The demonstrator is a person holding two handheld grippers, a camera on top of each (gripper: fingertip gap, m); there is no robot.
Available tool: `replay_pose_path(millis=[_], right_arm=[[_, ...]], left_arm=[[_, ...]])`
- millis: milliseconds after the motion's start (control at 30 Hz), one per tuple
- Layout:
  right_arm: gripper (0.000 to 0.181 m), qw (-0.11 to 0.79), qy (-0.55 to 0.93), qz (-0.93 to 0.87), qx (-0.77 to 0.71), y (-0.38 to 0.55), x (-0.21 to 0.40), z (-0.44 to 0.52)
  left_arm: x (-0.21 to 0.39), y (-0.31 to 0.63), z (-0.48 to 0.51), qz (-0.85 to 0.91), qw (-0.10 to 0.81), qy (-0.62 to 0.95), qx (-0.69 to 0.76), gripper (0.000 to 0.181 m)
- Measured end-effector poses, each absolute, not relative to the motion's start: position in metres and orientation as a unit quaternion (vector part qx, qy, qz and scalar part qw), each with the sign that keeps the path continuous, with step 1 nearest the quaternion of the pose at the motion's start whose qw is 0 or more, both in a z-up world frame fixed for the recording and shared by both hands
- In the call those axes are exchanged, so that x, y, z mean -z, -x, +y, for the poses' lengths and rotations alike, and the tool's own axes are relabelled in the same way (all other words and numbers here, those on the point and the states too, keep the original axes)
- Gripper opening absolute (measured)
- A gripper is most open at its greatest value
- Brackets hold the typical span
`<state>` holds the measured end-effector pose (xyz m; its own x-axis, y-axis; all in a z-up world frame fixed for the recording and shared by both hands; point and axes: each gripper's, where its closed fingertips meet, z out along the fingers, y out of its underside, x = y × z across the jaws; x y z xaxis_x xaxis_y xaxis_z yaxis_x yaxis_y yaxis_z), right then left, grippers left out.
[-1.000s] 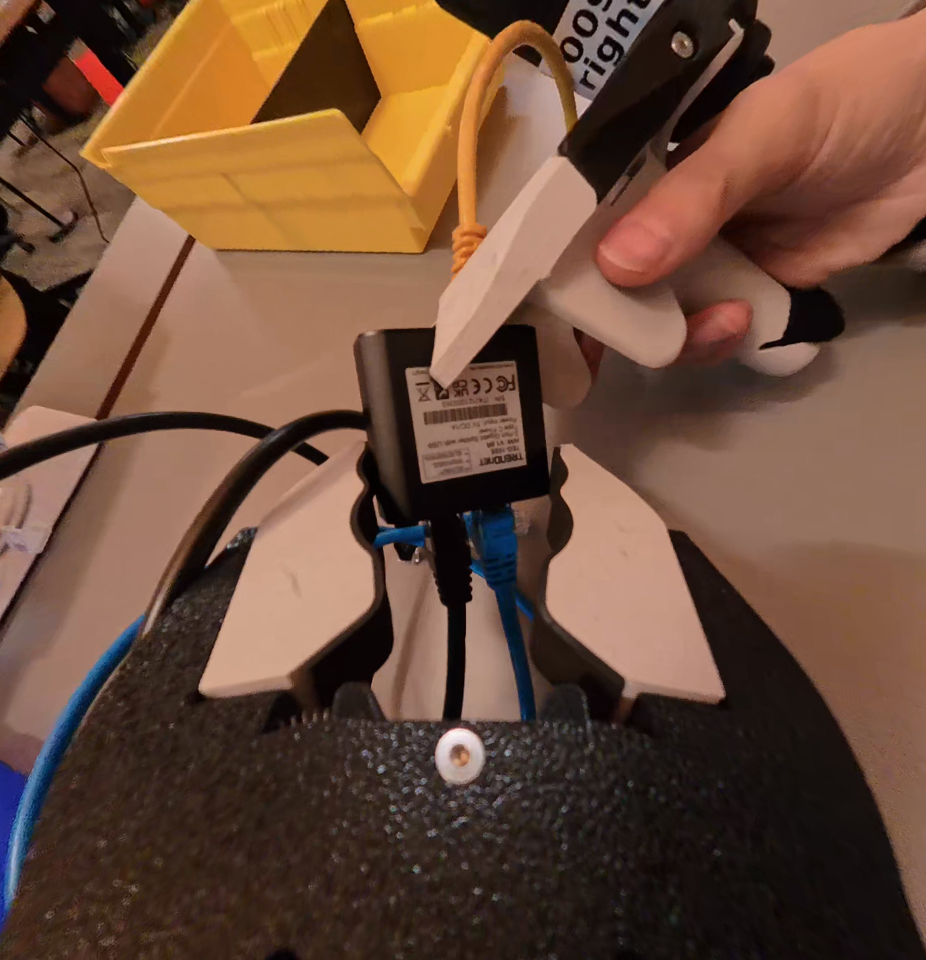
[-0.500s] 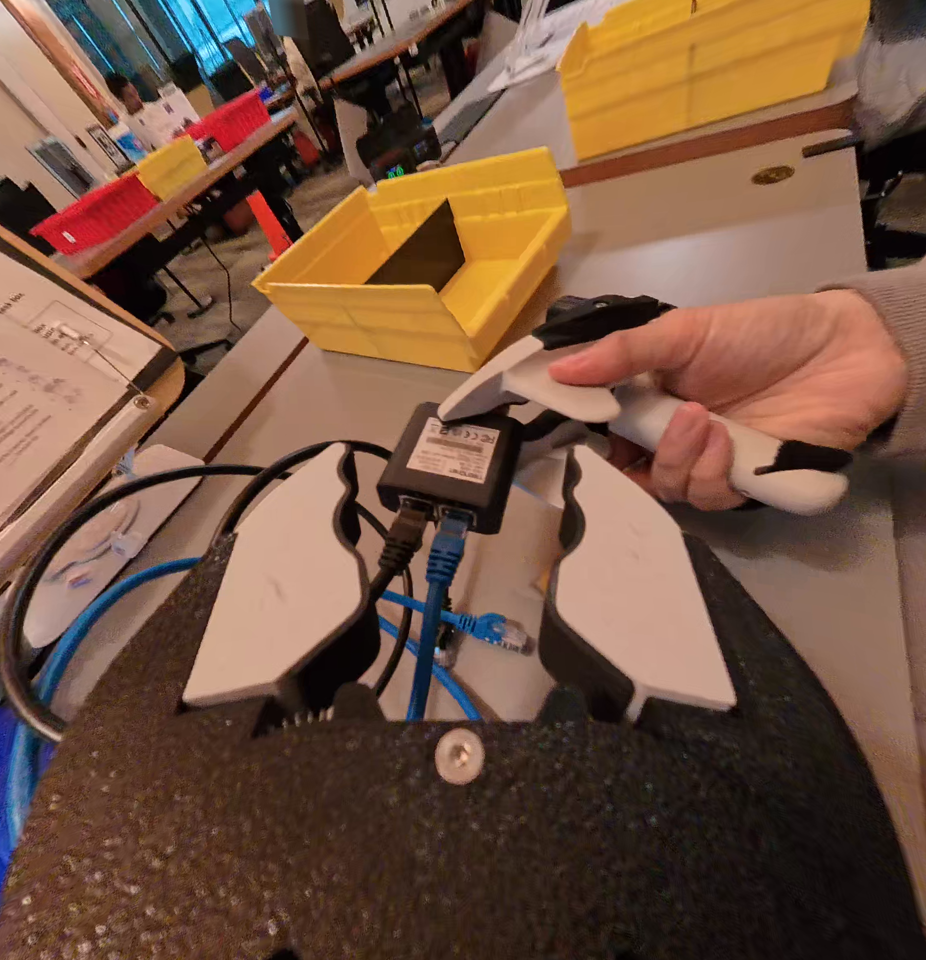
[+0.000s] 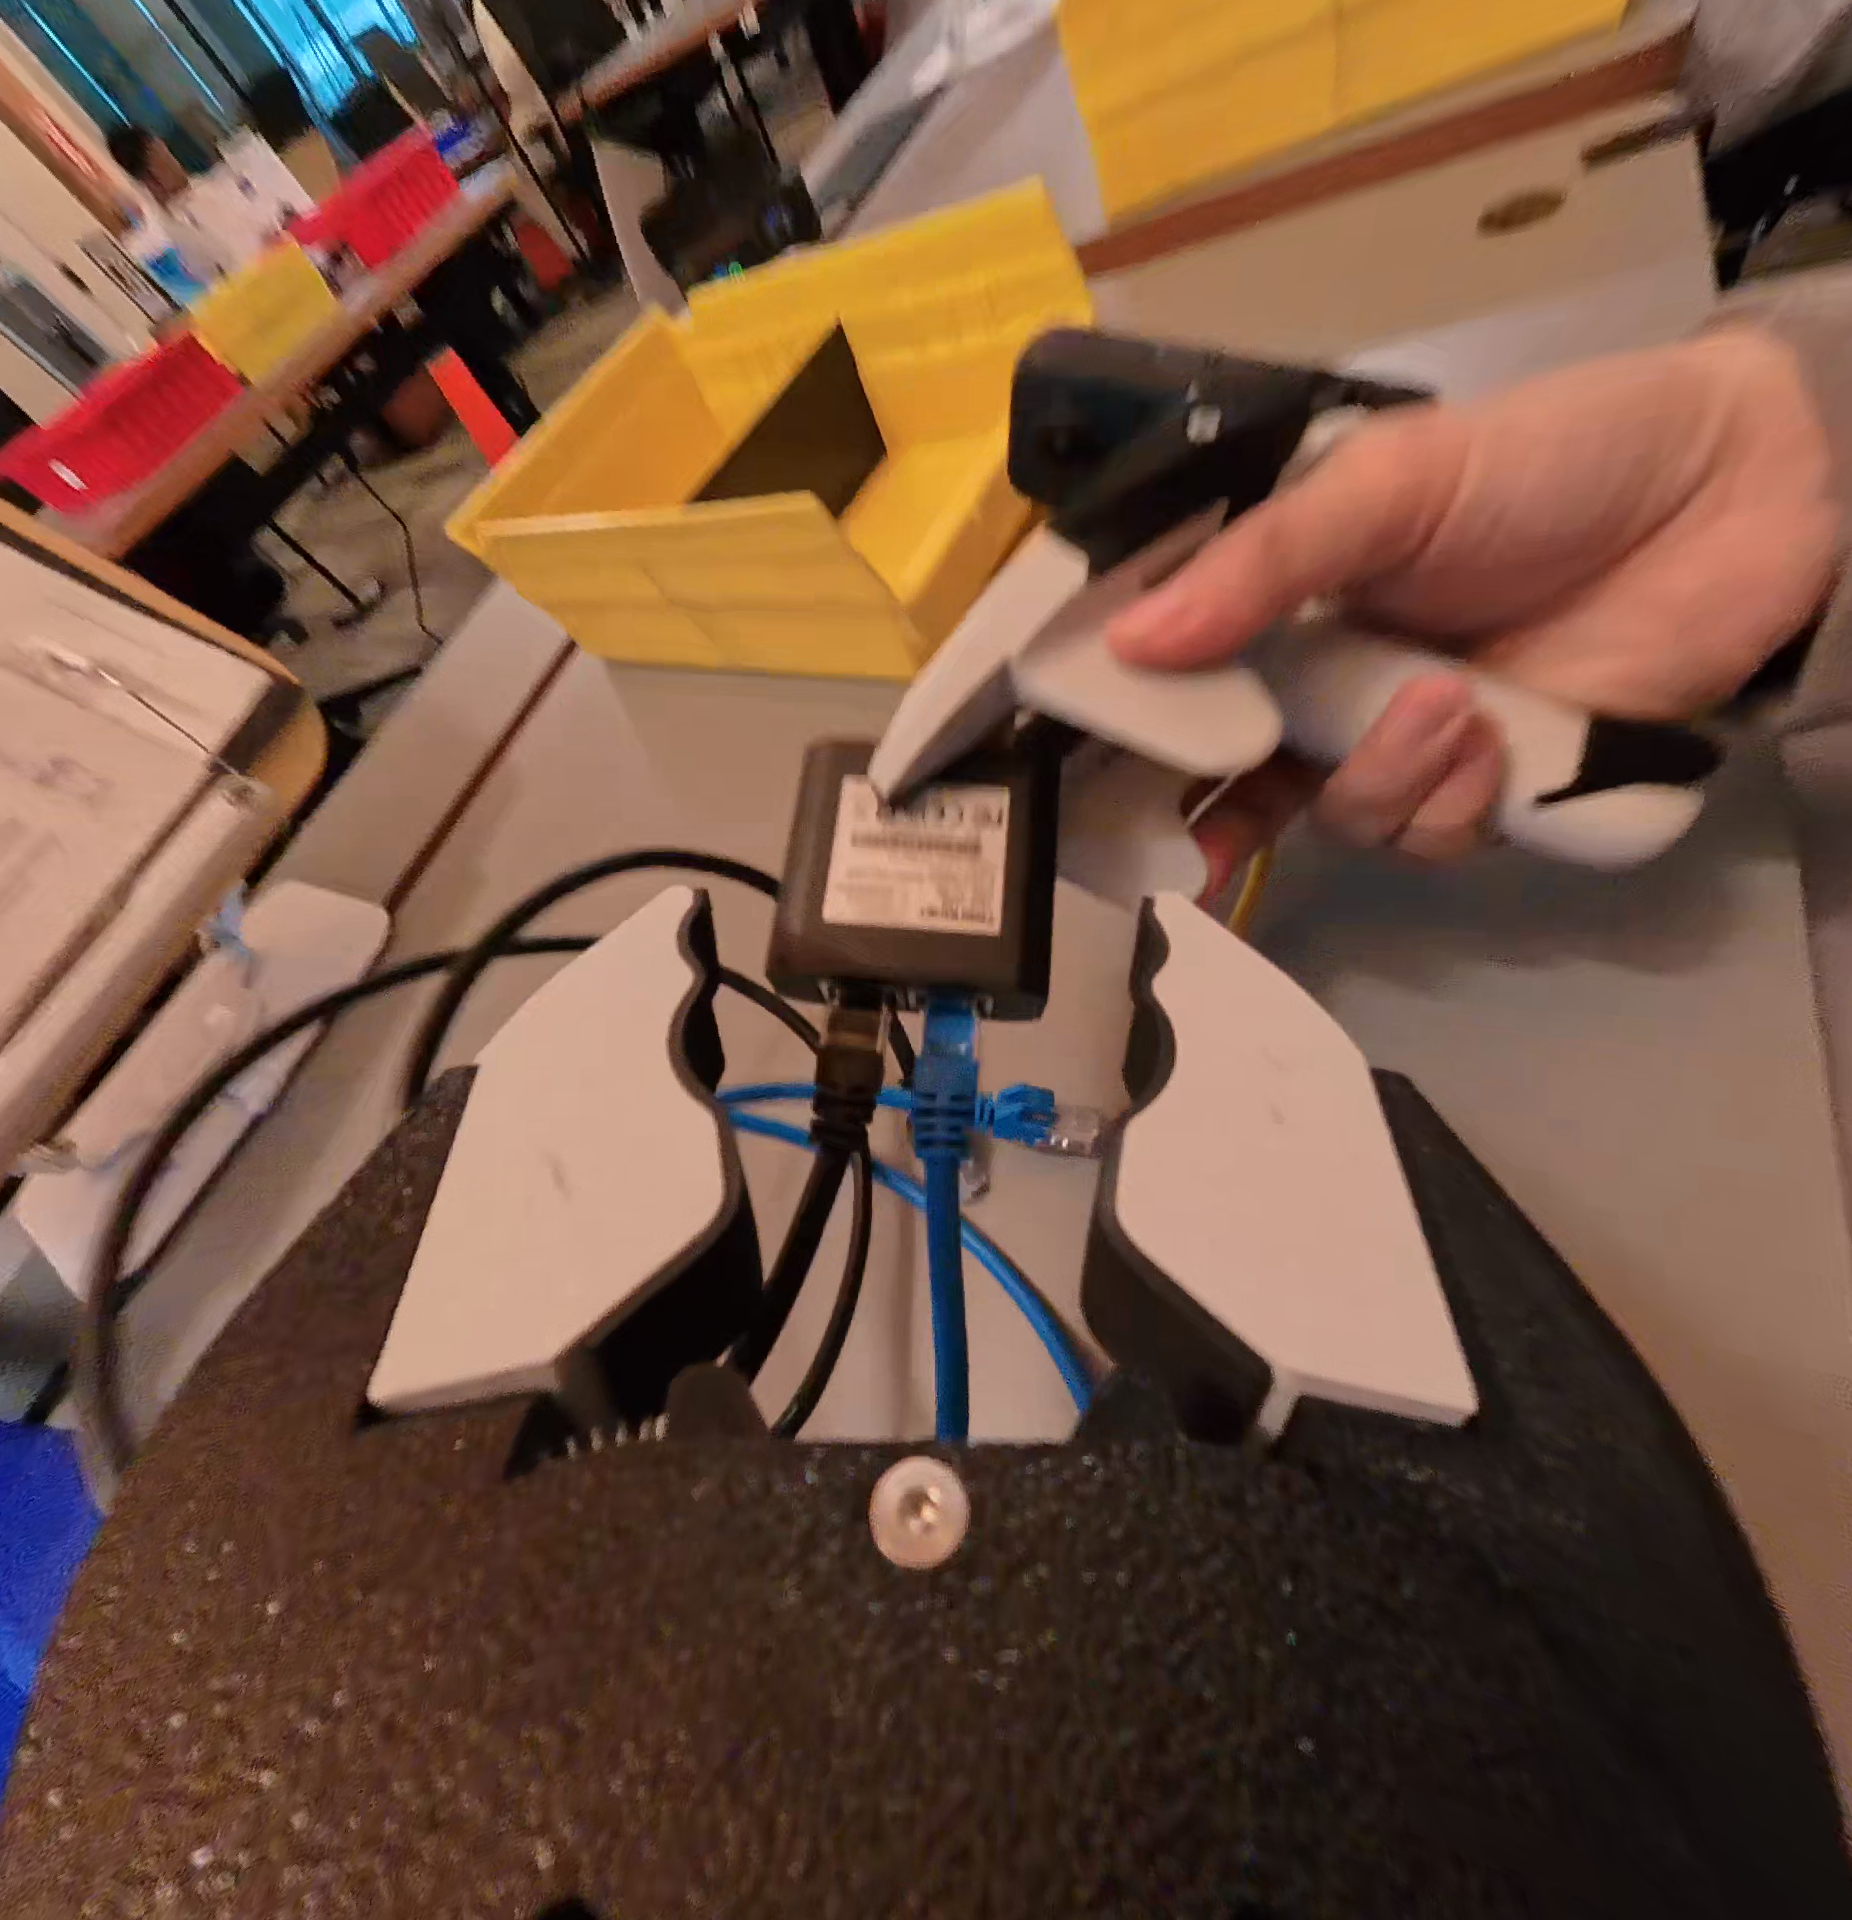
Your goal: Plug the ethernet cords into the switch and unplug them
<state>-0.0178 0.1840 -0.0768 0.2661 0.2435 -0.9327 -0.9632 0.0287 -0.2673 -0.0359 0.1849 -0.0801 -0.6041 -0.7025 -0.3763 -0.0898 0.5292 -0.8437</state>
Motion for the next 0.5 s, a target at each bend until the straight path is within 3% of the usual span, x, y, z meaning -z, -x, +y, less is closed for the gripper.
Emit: replay_pose_path(millis=[500], right_arm=[[0.026,0.600,0.522,0.343,-0.500,0.030,0.077,0.188]], left_arm=[[0.104,0.023,0.183,0.758,0.409,0.206,0.464,0.065]])
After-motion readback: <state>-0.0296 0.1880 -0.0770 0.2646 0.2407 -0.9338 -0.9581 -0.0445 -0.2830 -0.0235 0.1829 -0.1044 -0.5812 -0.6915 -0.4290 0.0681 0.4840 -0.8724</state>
